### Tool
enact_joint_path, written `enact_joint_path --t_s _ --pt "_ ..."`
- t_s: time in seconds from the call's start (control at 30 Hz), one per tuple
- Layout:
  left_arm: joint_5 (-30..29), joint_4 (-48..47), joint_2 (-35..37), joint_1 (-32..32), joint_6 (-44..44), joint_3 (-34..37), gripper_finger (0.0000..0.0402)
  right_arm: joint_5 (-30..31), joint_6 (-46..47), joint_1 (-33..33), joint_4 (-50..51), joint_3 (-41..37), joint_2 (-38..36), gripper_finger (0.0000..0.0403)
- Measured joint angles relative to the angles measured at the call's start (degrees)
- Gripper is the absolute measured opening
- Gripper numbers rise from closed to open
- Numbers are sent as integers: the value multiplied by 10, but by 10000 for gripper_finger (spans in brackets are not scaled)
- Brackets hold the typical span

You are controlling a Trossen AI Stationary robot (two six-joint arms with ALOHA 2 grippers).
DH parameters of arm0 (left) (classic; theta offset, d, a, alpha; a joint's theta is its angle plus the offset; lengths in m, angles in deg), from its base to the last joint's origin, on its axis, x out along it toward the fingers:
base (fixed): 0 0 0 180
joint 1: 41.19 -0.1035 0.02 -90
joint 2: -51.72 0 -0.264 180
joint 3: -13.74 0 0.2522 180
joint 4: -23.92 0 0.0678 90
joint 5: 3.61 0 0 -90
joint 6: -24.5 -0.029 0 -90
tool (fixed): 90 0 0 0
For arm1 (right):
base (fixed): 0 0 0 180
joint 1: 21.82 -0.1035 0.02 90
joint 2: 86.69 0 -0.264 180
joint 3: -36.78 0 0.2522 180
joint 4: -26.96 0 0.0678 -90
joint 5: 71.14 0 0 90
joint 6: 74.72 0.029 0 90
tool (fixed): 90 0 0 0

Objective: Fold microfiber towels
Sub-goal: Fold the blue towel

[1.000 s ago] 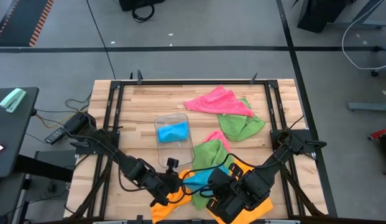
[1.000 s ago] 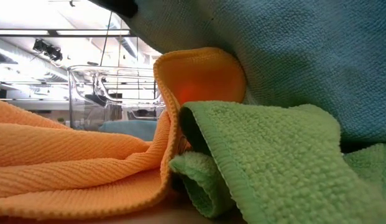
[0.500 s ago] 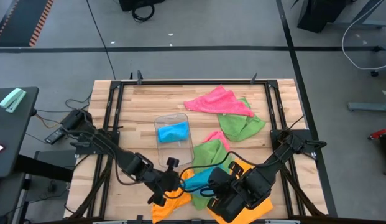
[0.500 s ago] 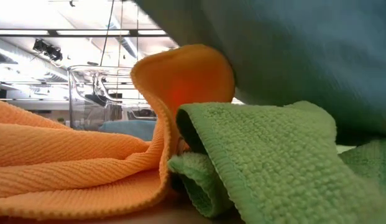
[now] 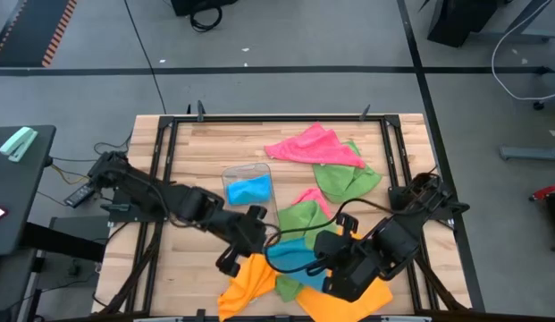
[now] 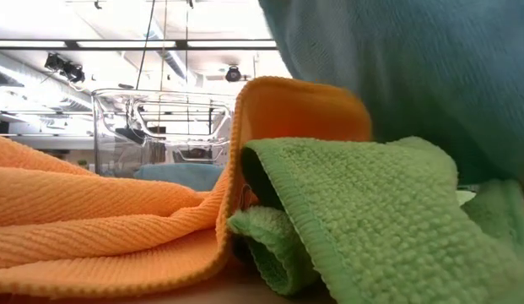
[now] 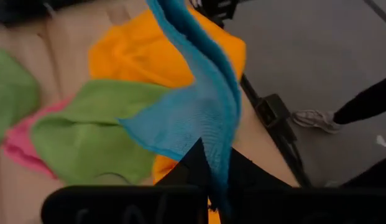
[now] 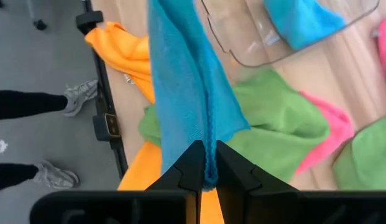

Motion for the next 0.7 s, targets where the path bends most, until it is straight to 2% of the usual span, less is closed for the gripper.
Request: enact_joint_path --t_s 0.1,0.27,0.47,0.6,0.7 --pt "5 -1 -1 -25 -17 -4 13 1 -22 1 0 0 -16 41" --pt "50 0 -2 -68 -17 -5 9 3 -46 6 -2 -5 -38 42" --pt "60 2 -2 -86 -44 -5 14 -15 -40 21 0 -102 -94 42" --pt "45 12 -2 -102 -63 -5 8 -19 -33 21 0 -164 -141 42" --pt "-4 33 -4 -117 -94 -5 15 -14 -34 21 0 -196 -178 41"
